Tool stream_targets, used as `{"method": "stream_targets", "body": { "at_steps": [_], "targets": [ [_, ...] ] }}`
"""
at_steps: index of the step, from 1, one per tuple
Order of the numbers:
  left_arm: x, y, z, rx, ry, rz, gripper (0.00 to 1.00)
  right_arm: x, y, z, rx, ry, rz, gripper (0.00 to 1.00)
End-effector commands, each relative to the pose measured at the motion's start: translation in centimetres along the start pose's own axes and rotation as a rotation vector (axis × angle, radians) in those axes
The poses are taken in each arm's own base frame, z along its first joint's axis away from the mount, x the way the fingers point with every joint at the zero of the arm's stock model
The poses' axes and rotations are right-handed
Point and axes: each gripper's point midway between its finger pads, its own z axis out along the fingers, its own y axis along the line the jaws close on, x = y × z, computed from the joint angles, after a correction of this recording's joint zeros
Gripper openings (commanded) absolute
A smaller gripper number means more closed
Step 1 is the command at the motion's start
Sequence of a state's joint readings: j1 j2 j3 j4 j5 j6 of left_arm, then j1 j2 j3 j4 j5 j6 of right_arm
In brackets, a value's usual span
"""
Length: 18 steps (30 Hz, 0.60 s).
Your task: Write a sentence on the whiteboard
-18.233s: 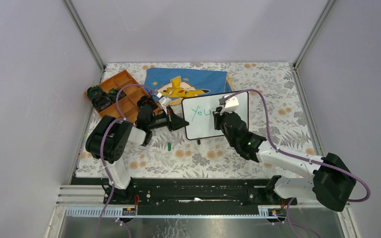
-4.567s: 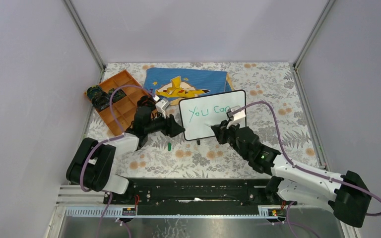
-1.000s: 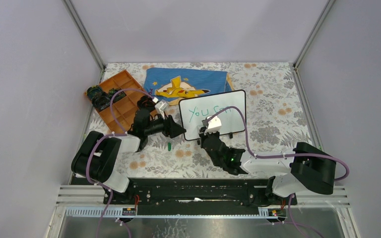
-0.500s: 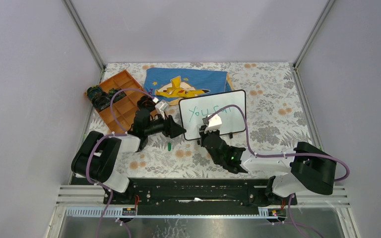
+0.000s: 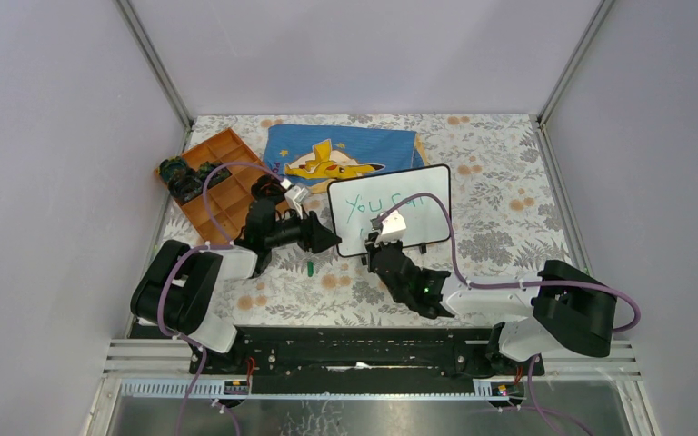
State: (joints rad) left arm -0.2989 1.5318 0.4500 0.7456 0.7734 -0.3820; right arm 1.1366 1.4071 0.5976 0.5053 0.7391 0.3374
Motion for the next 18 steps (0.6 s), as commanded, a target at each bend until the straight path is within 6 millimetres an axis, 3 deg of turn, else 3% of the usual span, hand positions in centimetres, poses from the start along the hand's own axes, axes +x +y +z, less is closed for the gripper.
{"method": "stream_targets", "body": {
  "at_steps": [1,18],
  "targets": [
    [-1.82,-0.3,0.41,0.008,-0.038,0.069,0.64,-0.11,-0.56,-0.23,0.013,0.0,0.023,0.0],
    [-1.66,-0.15,0.5,0.004,-0.032,0.069,0.62,0.53,-0.51,-0.41,-0.002,0.022,0.024,0.0]
  ]
}}
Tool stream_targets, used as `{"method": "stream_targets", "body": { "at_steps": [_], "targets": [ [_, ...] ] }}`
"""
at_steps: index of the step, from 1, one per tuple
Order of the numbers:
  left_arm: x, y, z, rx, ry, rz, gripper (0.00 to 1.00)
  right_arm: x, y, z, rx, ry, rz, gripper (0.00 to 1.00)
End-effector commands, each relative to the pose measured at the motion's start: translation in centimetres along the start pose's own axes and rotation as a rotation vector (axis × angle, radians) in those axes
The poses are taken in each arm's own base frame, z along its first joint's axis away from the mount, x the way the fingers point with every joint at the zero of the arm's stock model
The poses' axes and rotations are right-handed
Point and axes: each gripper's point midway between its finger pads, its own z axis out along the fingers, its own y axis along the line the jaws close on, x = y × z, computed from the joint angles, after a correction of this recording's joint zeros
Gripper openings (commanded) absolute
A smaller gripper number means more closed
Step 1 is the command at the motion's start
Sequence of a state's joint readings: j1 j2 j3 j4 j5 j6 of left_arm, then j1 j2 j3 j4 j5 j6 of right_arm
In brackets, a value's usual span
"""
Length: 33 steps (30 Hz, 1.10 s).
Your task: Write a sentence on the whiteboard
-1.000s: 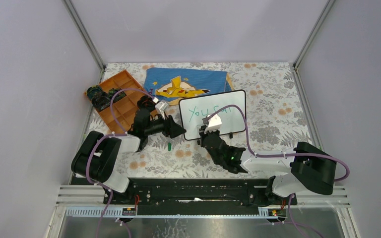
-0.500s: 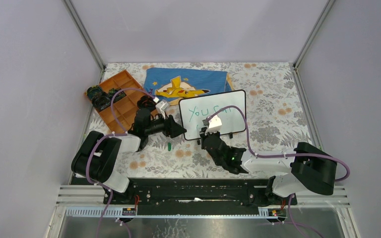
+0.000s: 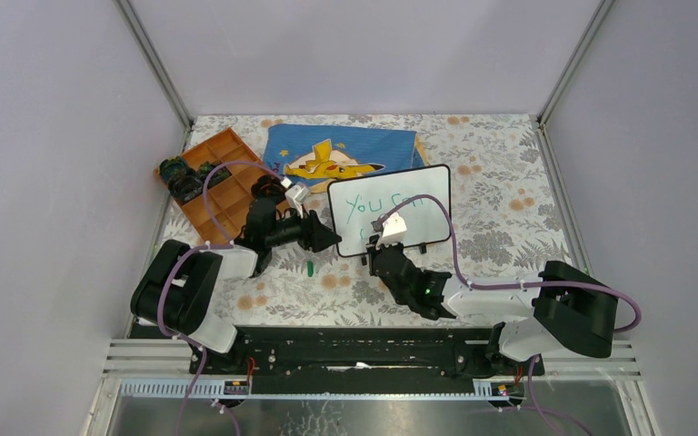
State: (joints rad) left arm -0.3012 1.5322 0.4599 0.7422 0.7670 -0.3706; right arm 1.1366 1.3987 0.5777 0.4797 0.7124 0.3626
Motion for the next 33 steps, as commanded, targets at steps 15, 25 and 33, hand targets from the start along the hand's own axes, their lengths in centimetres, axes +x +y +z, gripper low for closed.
{"method": "stream_targets", "body": {
  "at_steps": [15,25,33],
  "targets": [
    [-0.8,0.3,0.8,0.008,-0.014,0.038,0.51,-1.7,0.1,0.0,0.005,-0.031,0.03,0.0],
    [-0.7,0.4,1.1,0.012,-0.013,0.028,0.49,-1.1,0.2,0.0,-0.002,-0.013,0.025,0.0],
    [-0.7,0.5,1.2,0.013,-0.013,0.028,0.42,-0.2,0.0,-0.4,-0.005,0.008,0.016,0.0]
  ]
}}
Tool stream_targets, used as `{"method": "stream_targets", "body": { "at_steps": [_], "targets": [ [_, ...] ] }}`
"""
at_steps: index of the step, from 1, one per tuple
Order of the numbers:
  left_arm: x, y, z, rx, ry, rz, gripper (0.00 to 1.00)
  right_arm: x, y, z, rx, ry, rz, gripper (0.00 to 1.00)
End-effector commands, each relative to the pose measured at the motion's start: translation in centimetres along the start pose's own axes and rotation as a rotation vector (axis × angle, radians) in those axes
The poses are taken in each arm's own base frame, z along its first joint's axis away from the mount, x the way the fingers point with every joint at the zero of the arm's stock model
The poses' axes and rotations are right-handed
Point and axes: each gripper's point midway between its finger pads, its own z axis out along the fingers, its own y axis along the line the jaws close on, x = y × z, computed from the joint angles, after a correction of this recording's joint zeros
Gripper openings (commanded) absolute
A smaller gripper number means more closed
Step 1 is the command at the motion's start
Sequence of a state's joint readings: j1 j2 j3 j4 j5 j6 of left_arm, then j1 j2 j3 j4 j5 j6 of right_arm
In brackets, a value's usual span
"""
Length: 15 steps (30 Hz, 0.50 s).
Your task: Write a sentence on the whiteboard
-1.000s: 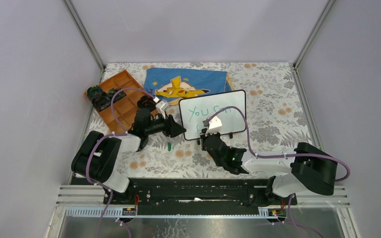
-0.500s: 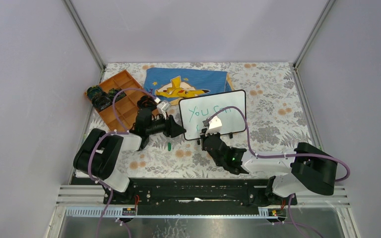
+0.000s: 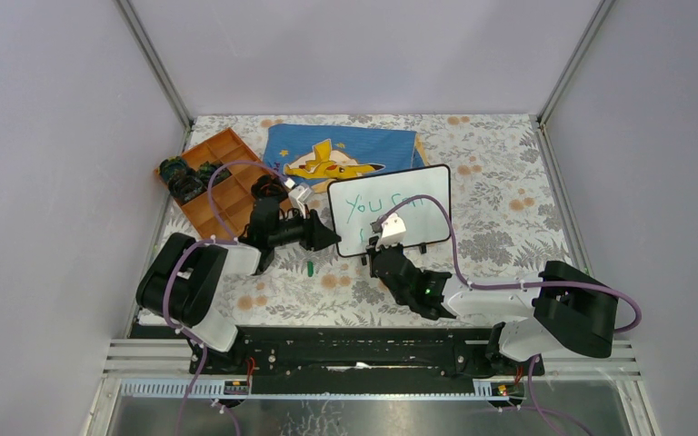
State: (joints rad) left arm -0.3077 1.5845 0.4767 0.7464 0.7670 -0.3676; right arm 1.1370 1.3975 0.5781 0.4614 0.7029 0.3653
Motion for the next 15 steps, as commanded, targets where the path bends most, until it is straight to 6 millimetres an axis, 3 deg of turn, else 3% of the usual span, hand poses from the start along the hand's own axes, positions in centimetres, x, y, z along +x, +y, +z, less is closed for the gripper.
{"method": "stream_targets", "body": {
  "at_steps": [1,15],
  "targets": [
    [-1.5,-0.2,0.6,0.017,-0.037,0.044,0.41,-0.5,0.0,-0.3,-0.001,-0.008,0.025,0.0],
    [-1.3,-0.2,0.6,0.018,-0.026,0.047,0.2,-3.0,0.8,0.2,0.013,-0.06,0.021,0.0]
  ]
}}
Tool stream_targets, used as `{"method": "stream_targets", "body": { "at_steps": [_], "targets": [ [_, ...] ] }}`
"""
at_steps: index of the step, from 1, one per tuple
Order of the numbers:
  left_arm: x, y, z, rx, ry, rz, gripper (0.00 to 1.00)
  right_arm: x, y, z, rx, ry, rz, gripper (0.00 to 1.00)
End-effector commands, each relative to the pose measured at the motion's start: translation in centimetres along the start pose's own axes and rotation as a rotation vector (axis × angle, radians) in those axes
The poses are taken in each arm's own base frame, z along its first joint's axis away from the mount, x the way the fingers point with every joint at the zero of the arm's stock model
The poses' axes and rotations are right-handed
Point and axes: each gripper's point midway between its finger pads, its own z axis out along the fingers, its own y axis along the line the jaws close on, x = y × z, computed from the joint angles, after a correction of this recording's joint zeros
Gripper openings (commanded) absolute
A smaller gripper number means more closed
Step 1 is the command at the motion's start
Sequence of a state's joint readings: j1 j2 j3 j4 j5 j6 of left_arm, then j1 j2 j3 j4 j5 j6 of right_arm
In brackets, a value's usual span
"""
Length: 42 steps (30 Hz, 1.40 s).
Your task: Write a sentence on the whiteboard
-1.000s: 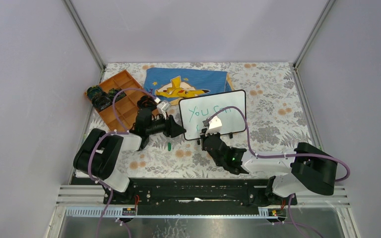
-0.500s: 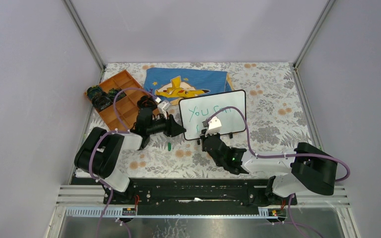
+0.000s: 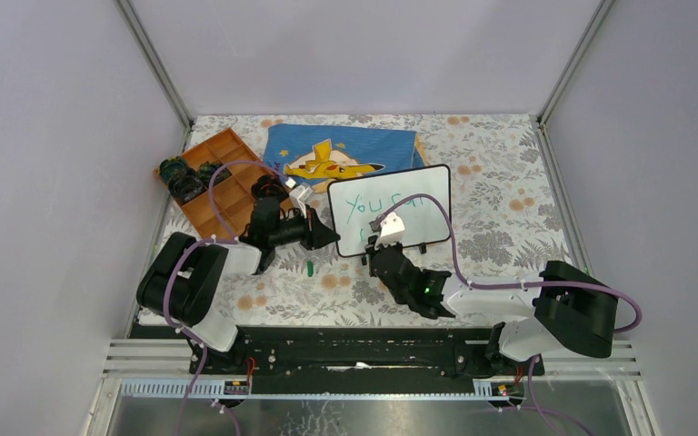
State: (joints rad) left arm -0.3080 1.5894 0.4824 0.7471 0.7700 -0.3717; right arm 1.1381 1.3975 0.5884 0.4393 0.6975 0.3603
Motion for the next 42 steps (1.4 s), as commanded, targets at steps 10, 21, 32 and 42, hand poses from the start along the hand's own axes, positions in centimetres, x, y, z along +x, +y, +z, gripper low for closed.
{"method": "stream_targets", "body": {
  "at_steps": [10,21,32,42],
  "targets": [
    [-1.0,-0.2,0.4,0.011,-0.02,0.05,0.15,-3.9,1.2,0.5,0.011,-0.085,0.023,0.0],
    [-1.0,-0.2,0.4,0.007,-0.018,0.057,0.14,-3.8,1.6,0.7,-0.003,-0.077,0.01,0.0],
    [-1.0,-0.2,0.4,0.003,-0.018,0.061,0.14,-2.5,2.8,0.8,-0.066,-0.036,0.01,0.0],
    [-1.0,-0.1,0.3,-0.001,-0.018,0.063,0.14,-0.6,1.4,0.3,-0.035,0.01,-0.007,0.0]
  ]
}}
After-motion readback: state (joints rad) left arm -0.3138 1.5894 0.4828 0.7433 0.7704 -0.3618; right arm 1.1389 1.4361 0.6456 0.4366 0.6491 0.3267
